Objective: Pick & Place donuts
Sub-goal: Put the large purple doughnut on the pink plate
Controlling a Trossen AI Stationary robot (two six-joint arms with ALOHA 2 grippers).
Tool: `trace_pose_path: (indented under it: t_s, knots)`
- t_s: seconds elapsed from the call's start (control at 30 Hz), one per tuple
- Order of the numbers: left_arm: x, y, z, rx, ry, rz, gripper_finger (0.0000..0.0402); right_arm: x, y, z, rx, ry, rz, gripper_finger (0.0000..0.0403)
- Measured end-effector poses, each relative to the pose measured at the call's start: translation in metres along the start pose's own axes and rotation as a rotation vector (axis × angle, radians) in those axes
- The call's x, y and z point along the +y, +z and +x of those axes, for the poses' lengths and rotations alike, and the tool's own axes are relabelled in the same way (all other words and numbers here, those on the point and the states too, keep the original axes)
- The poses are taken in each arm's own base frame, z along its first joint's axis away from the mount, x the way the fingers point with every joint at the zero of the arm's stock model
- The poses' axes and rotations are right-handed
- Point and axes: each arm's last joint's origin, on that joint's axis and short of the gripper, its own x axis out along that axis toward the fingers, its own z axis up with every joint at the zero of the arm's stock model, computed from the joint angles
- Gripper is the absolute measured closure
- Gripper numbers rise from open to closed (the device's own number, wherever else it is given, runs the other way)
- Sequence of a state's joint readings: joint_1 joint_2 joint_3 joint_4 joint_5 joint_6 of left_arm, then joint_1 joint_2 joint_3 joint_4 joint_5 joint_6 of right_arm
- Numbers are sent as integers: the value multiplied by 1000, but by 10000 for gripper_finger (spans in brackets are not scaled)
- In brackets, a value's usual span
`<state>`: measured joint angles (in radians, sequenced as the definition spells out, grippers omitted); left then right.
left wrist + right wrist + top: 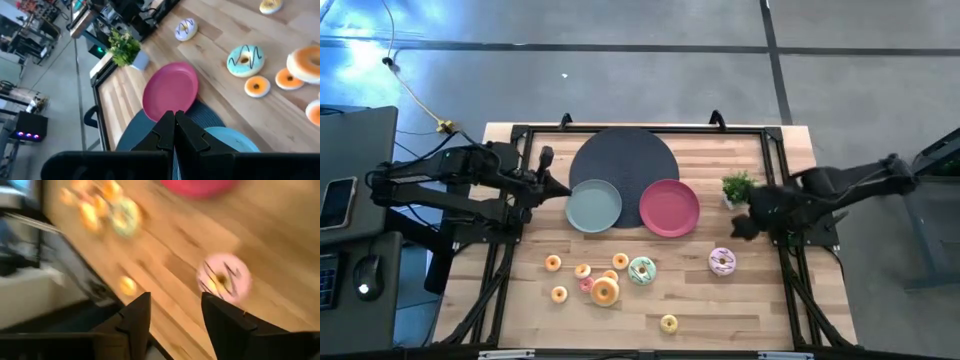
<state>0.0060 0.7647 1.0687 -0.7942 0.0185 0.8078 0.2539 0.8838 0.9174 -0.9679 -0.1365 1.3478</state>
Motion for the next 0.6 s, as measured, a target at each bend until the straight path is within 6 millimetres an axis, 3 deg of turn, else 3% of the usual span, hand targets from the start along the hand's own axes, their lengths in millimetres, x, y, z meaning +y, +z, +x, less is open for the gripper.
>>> trace_pose_path:
  t_s: [0.17,0.33,0.43,0.6]
  knots:
    - [1,1,0,-4,15,59,402,31,-25,5,-121,40,-44,260]
    - [2,2,0,-11,28,112,402,45,-61,7,-139,-31,13,264]
    - [3,2,0,-17,37,131,402,47,-78,23,-100,-127,35,264]
    - [3,2,0,-1,47,130,402,39,-83,51,-70,-390,104,264]
